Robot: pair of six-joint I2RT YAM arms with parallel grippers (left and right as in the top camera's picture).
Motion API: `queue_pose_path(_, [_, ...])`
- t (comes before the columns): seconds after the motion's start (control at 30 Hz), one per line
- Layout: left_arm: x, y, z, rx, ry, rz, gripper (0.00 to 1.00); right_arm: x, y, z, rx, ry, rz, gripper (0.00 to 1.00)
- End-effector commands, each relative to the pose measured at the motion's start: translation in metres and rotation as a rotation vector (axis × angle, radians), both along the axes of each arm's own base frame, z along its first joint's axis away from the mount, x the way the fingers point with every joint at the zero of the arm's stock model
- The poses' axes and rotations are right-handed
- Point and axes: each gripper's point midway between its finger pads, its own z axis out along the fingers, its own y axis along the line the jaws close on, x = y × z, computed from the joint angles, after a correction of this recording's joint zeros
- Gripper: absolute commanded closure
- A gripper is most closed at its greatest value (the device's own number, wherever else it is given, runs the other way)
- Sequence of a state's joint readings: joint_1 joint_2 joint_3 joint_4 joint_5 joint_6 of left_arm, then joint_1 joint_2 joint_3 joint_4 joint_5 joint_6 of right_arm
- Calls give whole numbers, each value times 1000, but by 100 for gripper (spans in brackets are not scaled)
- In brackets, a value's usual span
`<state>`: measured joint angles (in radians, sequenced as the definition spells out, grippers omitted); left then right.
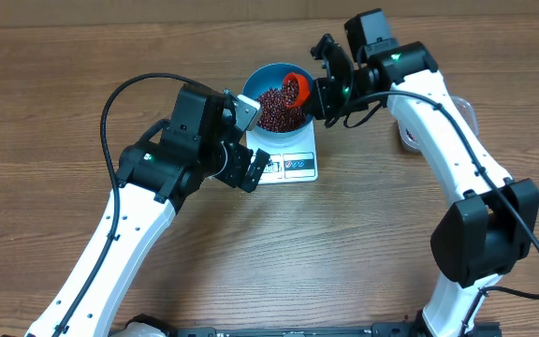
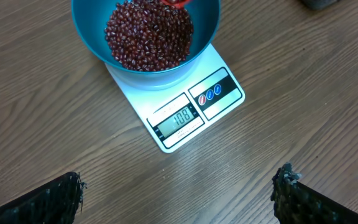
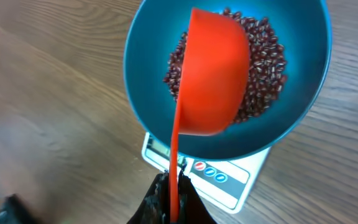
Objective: Scoop item into bowl and weigh 150g on scale
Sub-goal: 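Tip the scoop to pour beans into the bowl, shaking it out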
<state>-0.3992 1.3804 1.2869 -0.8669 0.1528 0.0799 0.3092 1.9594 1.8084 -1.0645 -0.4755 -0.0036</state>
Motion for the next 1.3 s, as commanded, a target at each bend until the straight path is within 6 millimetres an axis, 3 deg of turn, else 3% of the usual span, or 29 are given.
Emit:
queue_pose_path(0.0, [0, 1, 2, -4, -4, 14, 0, 11, 2, 1, -104, -80, -18, 96])
queue_pose_path(0.37, [0, 1, 2, -4, -4, 14, 0, 14, 10, -5, -285, -184, -29, 96])
queue_pose_path(1.27, [0, 1, 2, -4, -4, 14, 0, 15, 12, -4, -289, -204, -3, 96])
